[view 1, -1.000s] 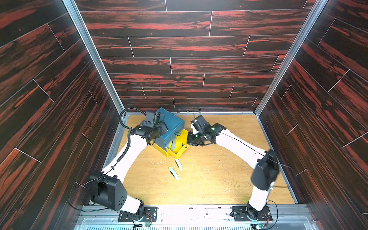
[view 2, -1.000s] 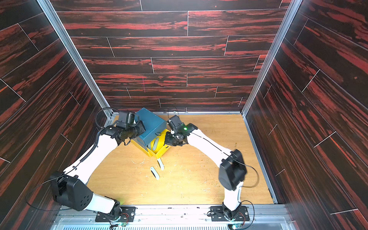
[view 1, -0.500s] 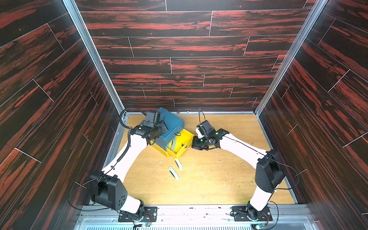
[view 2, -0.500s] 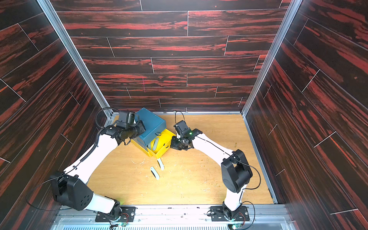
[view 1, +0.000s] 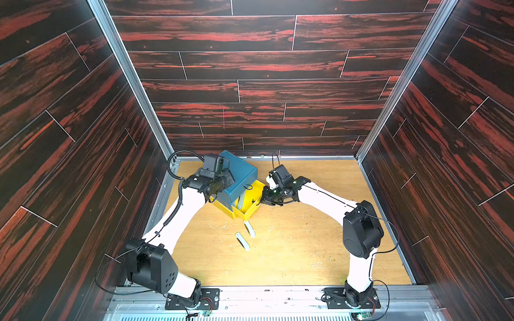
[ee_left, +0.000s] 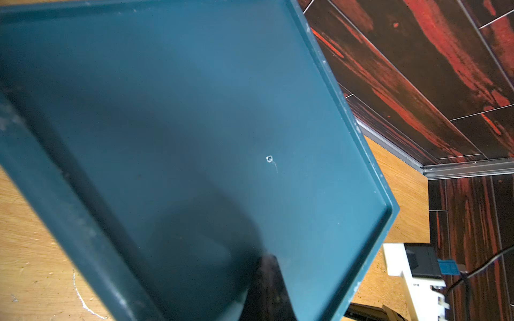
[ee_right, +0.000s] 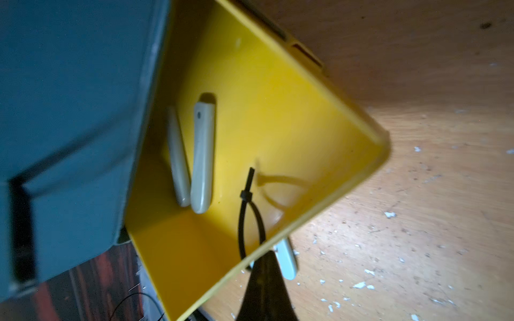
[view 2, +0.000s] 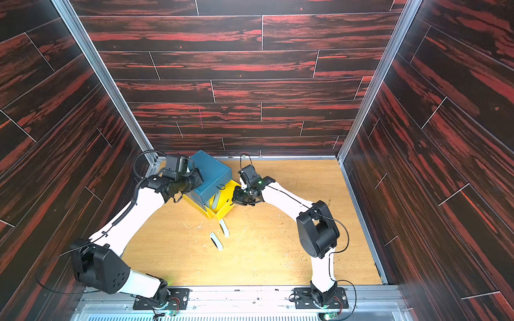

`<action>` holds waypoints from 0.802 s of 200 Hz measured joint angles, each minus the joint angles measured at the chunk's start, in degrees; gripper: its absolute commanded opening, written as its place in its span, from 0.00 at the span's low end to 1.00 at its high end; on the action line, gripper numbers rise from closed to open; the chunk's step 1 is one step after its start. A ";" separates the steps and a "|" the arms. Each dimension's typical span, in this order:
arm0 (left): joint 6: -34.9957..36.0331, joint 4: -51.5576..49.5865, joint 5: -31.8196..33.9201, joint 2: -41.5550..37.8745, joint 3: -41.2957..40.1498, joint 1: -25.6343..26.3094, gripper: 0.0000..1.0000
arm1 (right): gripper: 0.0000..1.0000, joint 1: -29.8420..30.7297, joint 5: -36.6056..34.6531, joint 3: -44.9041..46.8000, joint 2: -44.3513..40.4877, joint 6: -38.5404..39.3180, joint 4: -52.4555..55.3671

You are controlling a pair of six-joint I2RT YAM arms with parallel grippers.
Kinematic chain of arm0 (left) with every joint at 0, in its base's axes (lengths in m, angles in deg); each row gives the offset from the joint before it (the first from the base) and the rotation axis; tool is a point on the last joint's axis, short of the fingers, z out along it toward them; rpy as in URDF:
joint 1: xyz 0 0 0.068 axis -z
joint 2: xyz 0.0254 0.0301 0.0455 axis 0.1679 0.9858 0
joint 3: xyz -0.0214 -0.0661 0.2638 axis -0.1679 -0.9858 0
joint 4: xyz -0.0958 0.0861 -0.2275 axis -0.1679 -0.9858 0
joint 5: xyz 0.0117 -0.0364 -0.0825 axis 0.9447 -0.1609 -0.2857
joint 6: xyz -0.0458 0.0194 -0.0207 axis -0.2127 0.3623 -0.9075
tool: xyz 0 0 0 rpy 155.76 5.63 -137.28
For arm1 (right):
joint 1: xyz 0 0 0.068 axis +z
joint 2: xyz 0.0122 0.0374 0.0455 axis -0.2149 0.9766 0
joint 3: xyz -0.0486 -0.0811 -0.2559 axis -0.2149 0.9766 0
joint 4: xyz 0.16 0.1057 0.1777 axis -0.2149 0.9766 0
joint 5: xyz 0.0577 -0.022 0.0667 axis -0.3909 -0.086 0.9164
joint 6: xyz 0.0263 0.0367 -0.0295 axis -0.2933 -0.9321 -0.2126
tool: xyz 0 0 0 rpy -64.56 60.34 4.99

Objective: Place the fruit knives into the drawer by color
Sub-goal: Close the drawer in the storage box.

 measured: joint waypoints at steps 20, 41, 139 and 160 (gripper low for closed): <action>-0.20 0.72 -0.20 -0.07 -0.39 -0.02 0.00 | 0.00 0.00 2.97 -0.11 0.76 -0.66 -2.84; -0.22 1.11 -0.20 -0.24 -0.72 -0.02 0.00 | 0.00 0.00 6.19 -1.09 2.45 -1.62 -5.33; -0.81 2.36 -0.72 -0.61 -1.60 -0.04 0.00 | 0.02 0.00 12.33 -5.79 7.52 -4.52 -9.31; -0.81 2.38 -0.83 -0.68 -1.66 -0.02 0.00 | 0.02 0.00 13.14 -6.29 8.07 -4.72 -9.70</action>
